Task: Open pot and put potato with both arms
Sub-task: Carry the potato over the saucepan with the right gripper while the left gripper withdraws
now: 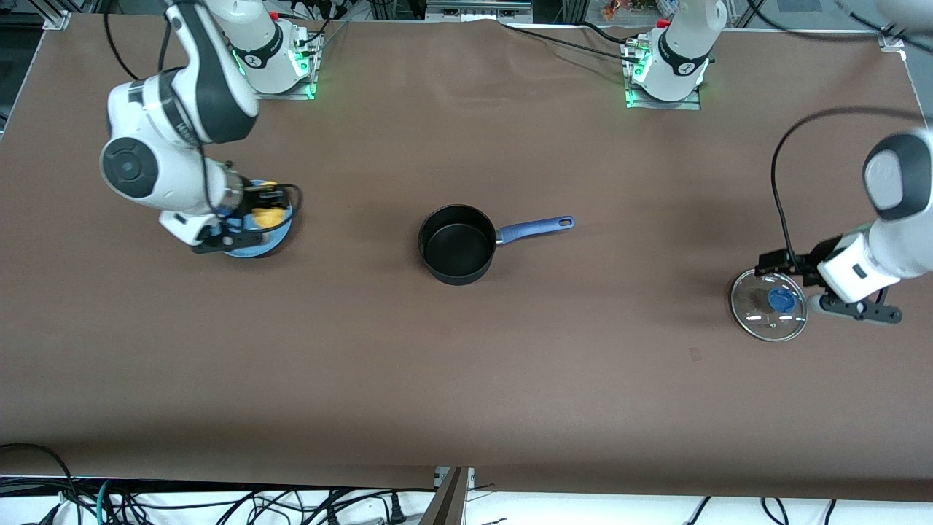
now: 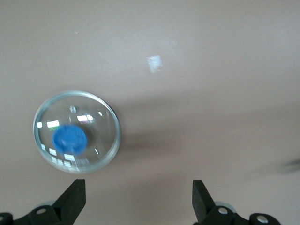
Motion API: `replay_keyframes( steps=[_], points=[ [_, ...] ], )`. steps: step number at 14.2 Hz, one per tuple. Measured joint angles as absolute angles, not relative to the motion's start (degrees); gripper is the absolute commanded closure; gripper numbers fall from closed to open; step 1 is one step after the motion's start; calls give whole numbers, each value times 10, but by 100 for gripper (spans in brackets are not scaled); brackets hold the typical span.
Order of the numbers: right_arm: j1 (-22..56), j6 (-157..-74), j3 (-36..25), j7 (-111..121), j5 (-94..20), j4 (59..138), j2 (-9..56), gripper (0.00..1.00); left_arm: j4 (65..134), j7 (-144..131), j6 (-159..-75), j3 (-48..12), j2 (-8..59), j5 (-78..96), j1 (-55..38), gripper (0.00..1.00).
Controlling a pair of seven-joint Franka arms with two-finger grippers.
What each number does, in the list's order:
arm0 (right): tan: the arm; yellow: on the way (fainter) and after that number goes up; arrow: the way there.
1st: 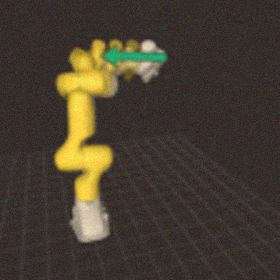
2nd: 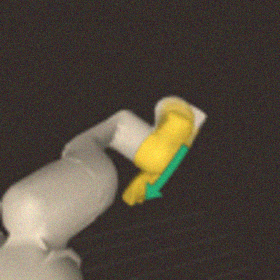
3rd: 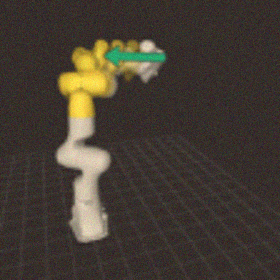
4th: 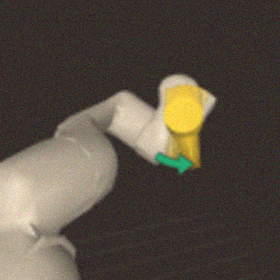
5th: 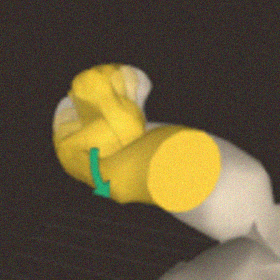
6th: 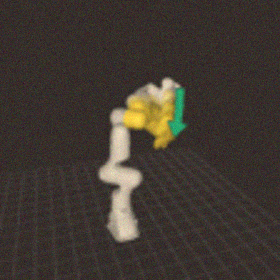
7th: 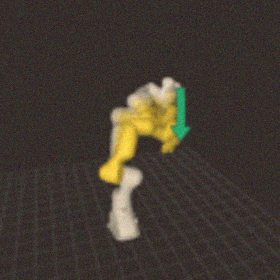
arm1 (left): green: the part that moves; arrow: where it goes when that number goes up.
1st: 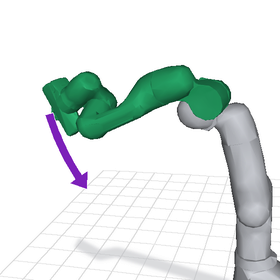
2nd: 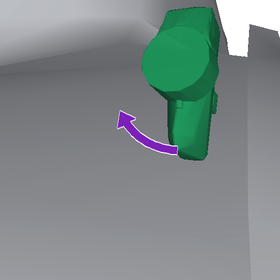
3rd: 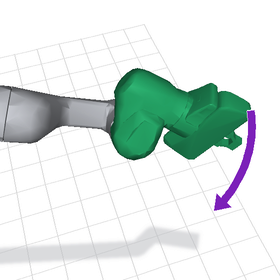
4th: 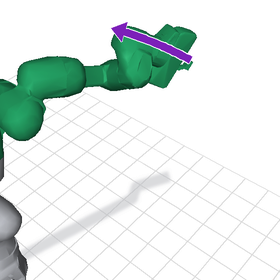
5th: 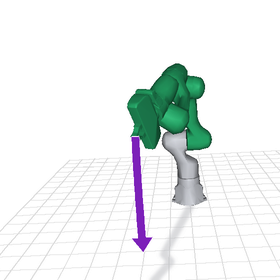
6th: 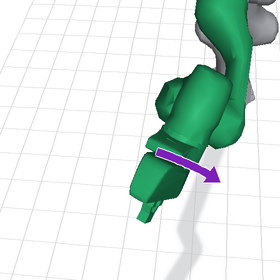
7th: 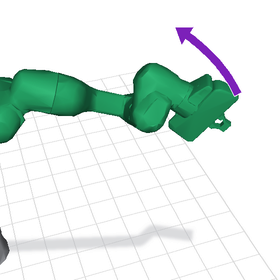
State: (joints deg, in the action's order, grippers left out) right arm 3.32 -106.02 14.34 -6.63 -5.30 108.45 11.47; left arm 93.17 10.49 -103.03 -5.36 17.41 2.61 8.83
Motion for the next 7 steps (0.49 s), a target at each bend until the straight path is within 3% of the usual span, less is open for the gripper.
replay_keyframes(
  steps=[4,7],
  points=[
    [158,-1074,146,-188,-66,932,243,86,845,-2,-902,-96,131,26,86,0],
    [237,-1138,146,-291,-66,834,354,86,826,-28,-866,-105,101,26,80,0]
  ],
)
